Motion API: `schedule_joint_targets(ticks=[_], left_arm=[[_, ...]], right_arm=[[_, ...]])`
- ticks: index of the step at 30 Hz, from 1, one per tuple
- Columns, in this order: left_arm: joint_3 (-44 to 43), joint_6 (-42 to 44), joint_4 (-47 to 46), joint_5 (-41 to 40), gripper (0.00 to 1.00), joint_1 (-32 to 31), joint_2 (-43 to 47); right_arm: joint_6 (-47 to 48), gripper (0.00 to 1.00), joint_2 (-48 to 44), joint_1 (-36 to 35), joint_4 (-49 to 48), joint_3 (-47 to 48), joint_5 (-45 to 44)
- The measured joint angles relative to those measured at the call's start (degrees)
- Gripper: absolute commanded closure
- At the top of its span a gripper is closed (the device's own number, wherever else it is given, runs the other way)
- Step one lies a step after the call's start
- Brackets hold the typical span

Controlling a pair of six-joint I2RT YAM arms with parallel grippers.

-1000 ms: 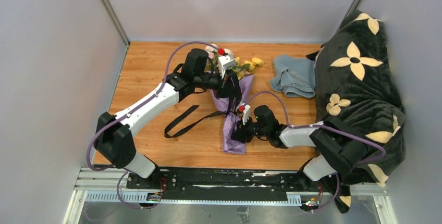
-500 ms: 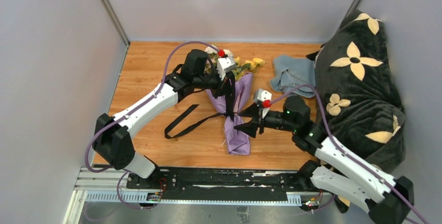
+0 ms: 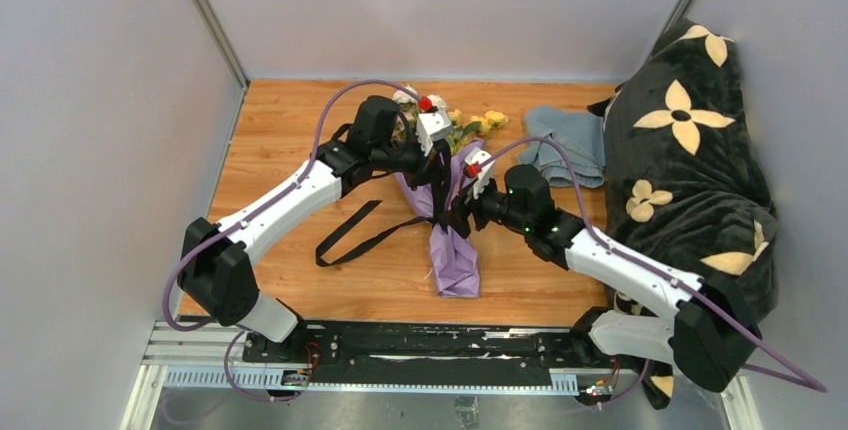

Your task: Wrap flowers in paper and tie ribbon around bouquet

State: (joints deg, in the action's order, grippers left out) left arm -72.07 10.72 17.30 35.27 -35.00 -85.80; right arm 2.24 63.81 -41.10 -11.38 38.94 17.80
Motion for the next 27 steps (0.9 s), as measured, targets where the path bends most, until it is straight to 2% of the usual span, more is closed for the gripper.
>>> schedule_joint_targets(ticks=[3,5,9,11,14,15,16,17,18,19,20,22,27], left_arm=[[0.28,0.00,0.04,0.00,1.00,0.00,0.00],[0.48,0.00,0.15,0.00,1.00,0.00,0.00],[0.52,0.00,0.46,0.02,1.00,0.00,0.00],[0.52,0.00,0.50,0.04,1.00,0.00,0.00],[0.52,0.00,0.61,0.07,1.00,0.00,0.00],[0.52,0.02,0.70,0.04,1.00,0.00,0.00],[0.52,0.11,0.85,0.04,0.87,0.00,0.00],[0.52,0.26,1.01,0.04,0.64,0.00,0.00],[0.52,0.57,1.22,0.00,0.45,0.00,0.00],[0.52,1.55,1.60,-0.11,0.33,0.00,0.00],[0.46,2.49,2.51,-0.48,0.26,-0.02,0.00],[0.28,5.57,5.79,-2.36,0.18,0.00,0.00],[2.47,16.20,16.28,-11.41,0.12,4.28,0.90]], right_arm=[[-1.27,0.27,3.78,0.07,-2.19,1.53,-0.33],[-2.21,0.32,5.68,0.09,-4.00,2.40,-0.39],[-3.21,0.55,7.69,0.61,-6.86,2.49,-1.51],[-4.07,0.75,8.61,1.62,-8.41,2.49,-1.55],[-5.57,0.99,9.70,3.45,-10.38,2.47,-1.18],[-5.55,1.00,9.81,3.78,-10.51,2.47,-0.98],[-5.84,1.00,9.88,4.15,-10.60,2.47,-0.70],[-5.92,1.00,9.90,4.39,-10.62,2.47,-0.37],[-6.05,1.00,9.84,4.66,-10.69,2.47,-0.11],[-6.08,1.00,9.68,4.85,-10.69,2.47,0.00],[-6.08,1.00,9.35,4.96,-10.43,2.47,0.09],[-5.86,1.00,7.98,5.11,-9.09,2.49,-0.04],[-3.26,1.00,1.86,5.25,-2.08,4.42,-1.55]])
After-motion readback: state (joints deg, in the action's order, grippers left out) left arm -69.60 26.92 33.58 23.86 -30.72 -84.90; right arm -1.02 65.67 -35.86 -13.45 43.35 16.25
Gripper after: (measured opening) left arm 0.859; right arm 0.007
